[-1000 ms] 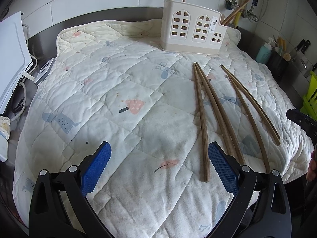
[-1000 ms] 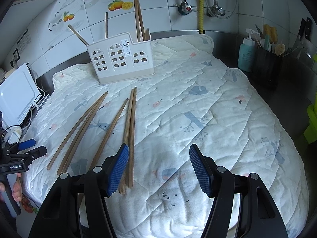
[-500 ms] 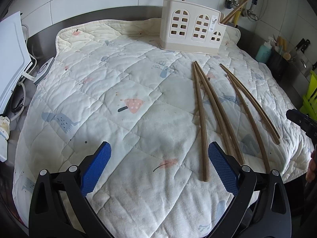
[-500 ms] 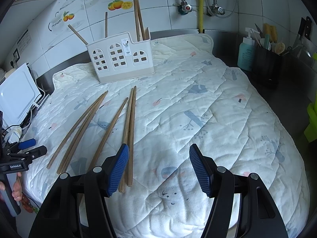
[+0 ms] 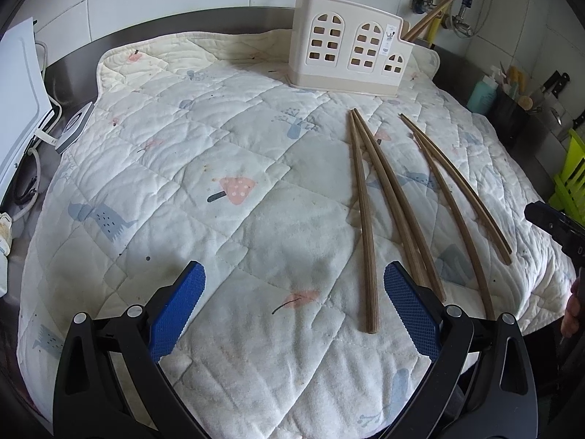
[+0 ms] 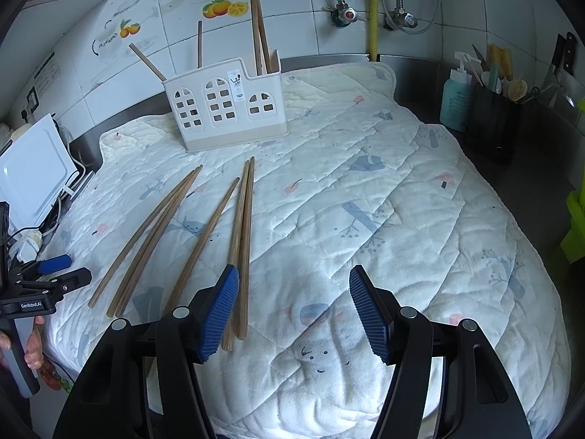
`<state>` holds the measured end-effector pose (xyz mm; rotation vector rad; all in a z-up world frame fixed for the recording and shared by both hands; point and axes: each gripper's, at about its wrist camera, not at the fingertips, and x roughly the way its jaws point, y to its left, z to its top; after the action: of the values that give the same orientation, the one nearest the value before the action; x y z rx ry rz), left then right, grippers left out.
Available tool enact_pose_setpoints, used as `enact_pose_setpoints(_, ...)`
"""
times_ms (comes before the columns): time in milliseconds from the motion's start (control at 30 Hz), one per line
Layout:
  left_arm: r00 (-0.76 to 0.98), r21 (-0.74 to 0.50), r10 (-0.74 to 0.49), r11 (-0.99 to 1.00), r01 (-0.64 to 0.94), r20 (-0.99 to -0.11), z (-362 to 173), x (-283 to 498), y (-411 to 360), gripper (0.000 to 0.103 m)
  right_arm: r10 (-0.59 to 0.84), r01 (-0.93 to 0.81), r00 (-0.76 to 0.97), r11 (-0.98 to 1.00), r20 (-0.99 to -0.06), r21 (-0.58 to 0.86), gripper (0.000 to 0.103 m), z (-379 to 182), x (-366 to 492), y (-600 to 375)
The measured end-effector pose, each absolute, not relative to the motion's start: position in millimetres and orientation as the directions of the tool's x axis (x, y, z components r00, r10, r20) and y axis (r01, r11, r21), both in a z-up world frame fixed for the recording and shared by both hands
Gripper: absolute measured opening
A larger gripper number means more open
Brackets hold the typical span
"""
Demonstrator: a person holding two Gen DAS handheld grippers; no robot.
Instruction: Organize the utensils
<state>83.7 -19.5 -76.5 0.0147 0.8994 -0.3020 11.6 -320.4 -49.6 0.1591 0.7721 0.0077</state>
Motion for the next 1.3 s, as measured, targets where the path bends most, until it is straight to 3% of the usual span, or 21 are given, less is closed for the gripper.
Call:
enact_pose_setpoints(500,0.583,-0.122,-0.268,0.953,0.277,-0.767,-74,79,-14,0.096,0.109,0.007,0.702,0.987,-0.704,0.16,0.054,-58,9,-310)
enact_pose_setpoints(700,0.576,-0.114,-0.278,0.946,0.304,-0.769,-74,79,-24,0.077,0.13,-0.005,0.692,0.985,-0.711,0.174,0.05,-63,10,-309)
enact_pose_setpoints(967,0.553,-0.129,-0.324,0.923,0.361,-0.768,-75,79,-42,0.064,0.143,-0.017,0.687,0.983,-0.713,0.181,0.048,-67,10,-309)
enact_pose_setpoints(1100,0.531,-0.139,-0.346,0.91,0.391,-0.774,-77,81,-46,0.036,0.149,-0.022,0.682,0.983,-0.716,0.184,0.044,-68,11,-310)
enact_pose_setpoints(1300,0.507,-0.155,-0.382,0.888,0.432,-0.772,-80,81,-57,0.028,0.162,-0.03,0.677,0.981,-0.718,0.193,0.033,-69,10,-309)
